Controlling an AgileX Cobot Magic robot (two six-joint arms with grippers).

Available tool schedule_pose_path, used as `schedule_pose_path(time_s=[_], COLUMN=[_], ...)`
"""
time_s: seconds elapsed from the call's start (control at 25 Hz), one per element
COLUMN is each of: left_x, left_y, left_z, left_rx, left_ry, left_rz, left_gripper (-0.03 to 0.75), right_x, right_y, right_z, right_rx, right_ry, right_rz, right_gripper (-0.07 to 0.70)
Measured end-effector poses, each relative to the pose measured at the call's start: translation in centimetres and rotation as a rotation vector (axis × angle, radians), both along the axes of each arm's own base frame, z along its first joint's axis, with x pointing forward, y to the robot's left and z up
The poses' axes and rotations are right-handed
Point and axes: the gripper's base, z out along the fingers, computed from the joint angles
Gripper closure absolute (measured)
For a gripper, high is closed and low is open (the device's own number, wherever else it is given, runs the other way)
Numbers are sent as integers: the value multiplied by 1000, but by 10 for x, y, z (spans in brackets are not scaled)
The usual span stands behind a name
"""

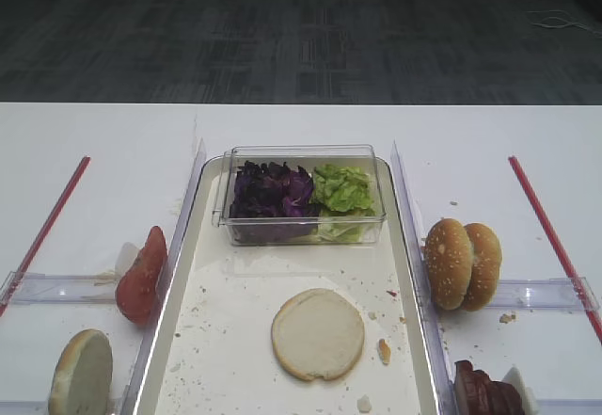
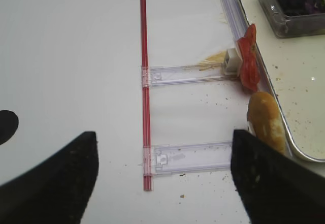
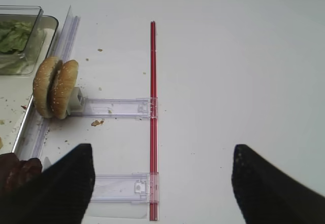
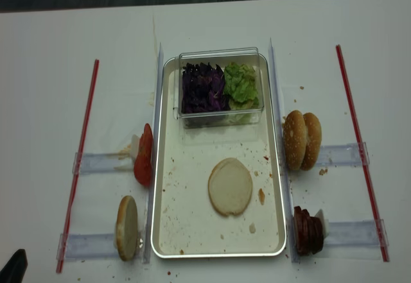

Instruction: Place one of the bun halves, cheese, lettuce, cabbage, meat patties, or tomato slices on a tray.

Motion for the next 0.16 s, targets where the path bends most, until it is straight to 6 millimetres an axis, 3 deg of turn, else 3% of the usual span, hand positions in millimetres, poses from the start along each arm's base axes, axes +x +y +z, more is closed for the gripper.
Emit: schedule_pose_path(time_s=[0.16], left_x=[0], left_y=[0], left_z=[0], left_rx=[0], left_ry=[0], left_rz=[0], left_gripper=[181], right_x=[0], right_y=[0], right_z=[0], right_rx=[0], right_ry=[0], right_rz=[0], right_gripper=[41])
